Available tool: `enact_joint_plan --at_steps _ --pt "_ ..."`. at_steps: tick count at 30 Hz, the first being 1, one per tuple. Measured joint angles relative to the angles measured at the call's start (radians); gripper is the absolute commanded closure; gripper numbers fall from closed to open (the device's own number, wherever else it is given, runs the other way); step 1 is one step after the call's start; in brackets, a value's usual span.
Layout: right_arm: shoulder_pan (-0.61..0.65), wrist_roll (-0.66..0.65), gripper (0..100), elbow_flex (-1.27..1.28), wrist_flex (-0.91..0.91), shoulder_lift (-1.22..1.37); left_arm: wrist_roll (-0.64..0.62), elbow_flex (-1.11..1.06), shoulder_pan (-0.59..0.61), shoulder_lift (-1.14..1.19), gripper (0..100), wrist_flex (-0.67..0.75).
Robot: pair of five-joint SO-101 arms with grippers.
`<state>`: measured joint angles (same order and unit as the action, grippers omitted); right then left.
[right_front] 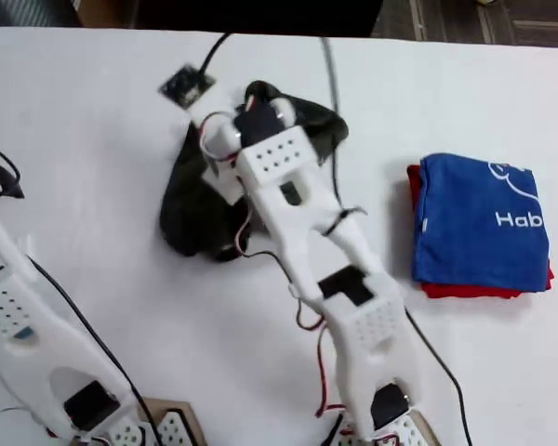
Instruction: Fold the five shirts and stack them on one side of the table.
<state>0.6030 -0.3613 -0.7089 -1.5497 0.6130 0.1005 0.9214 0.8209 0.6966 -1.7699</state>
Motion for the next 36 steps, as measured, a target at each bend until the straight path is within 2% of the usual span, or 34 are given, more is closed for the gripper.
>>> enact_joint_plan --at_steps 4,6,11,18,24,36 --pt "0.026 0.0 86.0 0.0 0.015 0.069 0.0 0.0 0.002 0.0 72 0.0" --pt "0.057 0.0 84.2 -0.014 0.003 0.077 0.0 0.0 0.0 0.0 72 0.0" --pt "0.114 0.0 84.4 -0.026 0.003 0.077 0.0 0.0 0.002 0.0 72 0.0" --pt "0.112 0.0 84.4 -0.051 0.003 0.077 0.0 0.0 0.002 0.0 72 0.0" --pt "0.11 0.0 84.4 -0.192 0.002 0.078 0.0 -0.002 0.002 0.0 72 0.0" --pt "0.106 0.0 84.4 -0.189 -0.014 0.081 0.0 -0.002 0.002 0.0 72 0.0"
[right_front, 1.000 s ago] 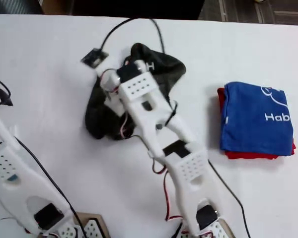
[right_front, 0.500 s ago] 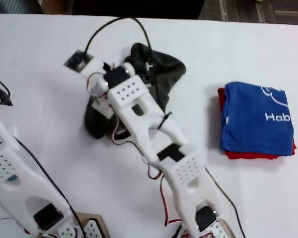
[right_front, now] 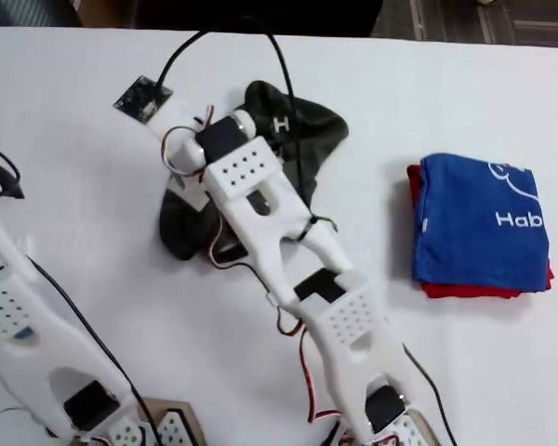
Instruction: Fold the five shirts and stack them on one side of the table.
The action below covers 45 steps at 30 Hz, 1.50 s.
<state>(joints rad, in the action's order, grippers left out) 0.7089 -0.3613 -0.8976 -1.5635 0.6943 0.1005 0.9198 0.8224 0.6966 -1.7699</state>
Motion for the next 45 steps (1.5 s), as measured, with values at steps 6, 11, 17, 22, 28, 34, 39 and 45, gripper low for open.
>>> enact_joint_plan --at_steps 6,11,17,22,28,34,39,45 --pt "-0.049 0.0 84.2 0.002 0.0 0.015 0.0 0.0 0.0 0.0 72 0.0" --pt "-0.075 0.0 84.0 0.002 0.0 0.077 0.0 0.0 0.0 0.0 72 0.0" --pt "-0.071 0.0 84.4 0.002 0.0 0.106 0.0 0.0 0.0 0.0 72 0.0" --pt "-0.074 -0.044 98.7 0.002 -0.002 0.129 0.0 0.0 0.0 0.0 72 0.0" --pt "-0.074 -0.051 97.7 -0.026 -0.046 0.127 0.0 -0.003 -0.002 0.0 72 0.0" --pt "-0.072 -0.063 97.8 -0.169 -0.124 -0.006 0.0 -0.003 0.0 0.0 72 0.0" --pt "-0.092 -0.063 97.8 -0.184 -0.137 -0.183 0.0 -0.006 -0.003 0.0 72 0.0" --pt "-0.098 -0.063 97.8 -0.184 -0.137 -0.359 0.0 -0.092 -0.038 0.0 72 0.0"
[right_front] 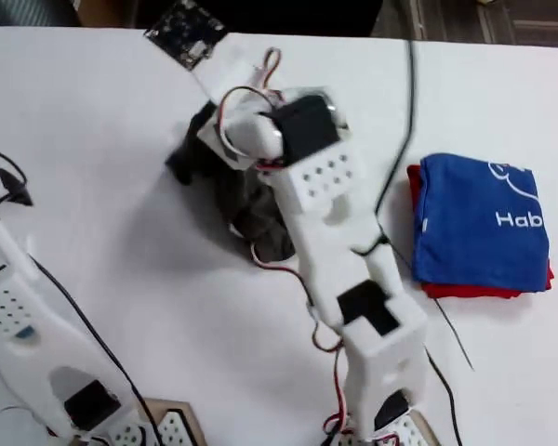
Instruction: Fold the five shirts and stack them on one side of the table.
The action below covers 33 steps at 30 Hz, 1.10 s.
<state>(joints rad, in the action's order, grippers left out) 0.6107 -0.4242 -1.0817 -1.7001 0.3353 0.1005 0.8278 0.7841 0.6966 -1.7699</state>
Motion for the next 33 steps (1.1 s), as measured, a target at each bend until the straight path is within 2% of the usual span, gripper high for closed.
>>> enact_joint_plan --at_steps 4,11,17,28,33 --pt "-0.049 -0.002 97.8 0.0 0.0 -0.118 0.0 -0.012 -0.101 -0.002 72 0.0" --pt "-0.316 -0.038 97.8 0.025 0.0 -0.218 0.106 -0.012 -0.362 -0.002 72 0.005" --pt "-0.428 -0.049 97.8 0.138 0.0 -0.219 0.121 -0.052 -0.557 -0.002 72 0.126" --pt "-0.557 -0.049 97.8 0.196 0.0 -0.219 0.127 -0.095 -0.77 0.054 72 0.195" --pt "-0.592 -0.049 97.8 0.196 0.0 -0.219 0.129 -0.098 -0.804 0.055 72 0.322"
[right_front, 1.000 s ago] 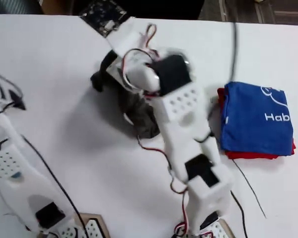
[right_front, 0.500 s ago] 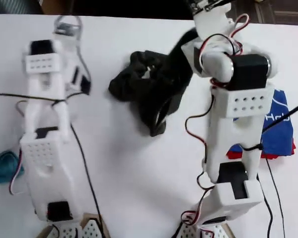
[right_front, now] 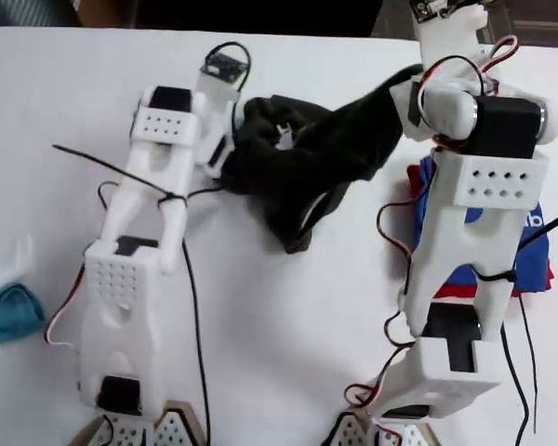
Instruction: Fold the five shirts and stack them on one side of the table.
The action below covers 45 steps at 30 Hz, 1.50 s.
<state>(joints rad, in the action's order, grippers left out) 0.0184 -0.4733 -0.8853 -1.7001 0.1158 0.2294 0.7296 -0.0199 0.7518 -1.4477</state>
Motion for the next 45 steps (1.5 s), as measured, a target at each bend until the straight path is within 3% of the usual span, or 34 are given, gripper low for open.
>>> enact_joint_plan --at_steps 12,21,30,36,45 --pt "-0.051 -0.002 97.8 0.0 0.0 0.0 0.077 -0.003 -0.011 0.144 73 0.087" --pt "-0.051 -0.002 97.8 0.008 0.0 0.0 0.08 -0.002 -0.021 0.152 98 0.133" --pt "-0.051 -0.002 97.7 0.086 0.0 0.0 0.081 -0.003 -0.02 0.155 97 0.135" --pt "-0.051 -0.002 97.7 0.095 0.028 -0.002 0.081 0.106 0.012 0.143 97 -0.005" --pt "-0.015 -0.002 97.7 0.095 0.104 -0.068 0.08 0.473 0.112 0.002 97 -0.298"
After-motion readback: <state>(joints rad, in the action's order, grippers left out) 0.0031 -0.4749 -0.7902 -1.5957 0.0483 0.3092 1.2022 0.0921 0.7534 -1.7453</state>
